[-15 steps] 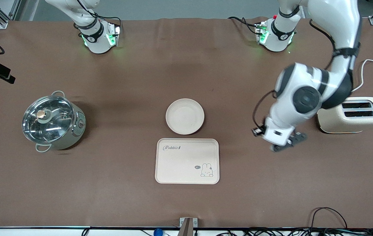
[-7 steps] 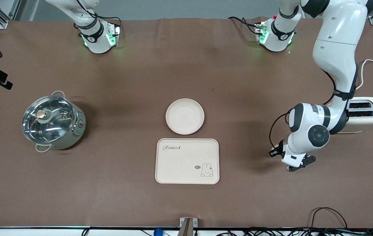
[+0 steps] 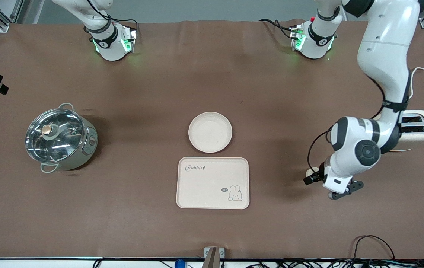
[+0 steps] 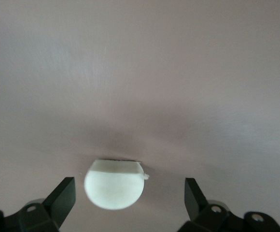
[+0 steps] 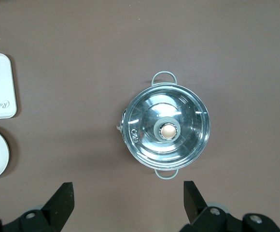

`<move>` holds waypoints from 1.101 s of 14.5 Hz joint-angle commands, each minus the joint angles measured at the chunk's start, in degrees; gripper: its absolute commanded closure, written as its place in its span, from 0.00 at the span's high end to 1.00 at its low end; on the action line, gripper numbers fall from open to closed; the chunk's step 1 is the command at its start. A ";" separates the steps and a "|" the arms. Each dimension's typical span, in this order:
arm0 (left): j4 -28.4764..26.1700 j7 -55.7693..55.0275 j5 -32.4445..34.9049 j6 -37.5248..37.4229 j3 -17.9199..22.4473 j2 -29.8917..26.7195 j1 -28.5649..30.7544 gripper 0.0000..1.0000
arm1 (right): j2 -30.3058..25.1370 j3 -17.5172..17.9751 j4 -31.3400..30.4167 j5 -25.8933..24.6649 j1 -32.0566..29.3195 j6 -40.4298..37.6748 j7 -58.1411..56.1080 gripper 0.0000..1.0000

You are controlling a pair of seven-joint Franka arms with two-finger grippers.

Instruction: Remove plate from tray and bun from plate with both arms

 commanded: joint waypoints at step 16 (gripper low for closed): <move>-2.64 26.38 -2.56 -45.35 -0.35 -41.52 4.68 1.00 | -0.31 0.67 -0.05 -0.29 -1.04 -1.33 -1.07 1.00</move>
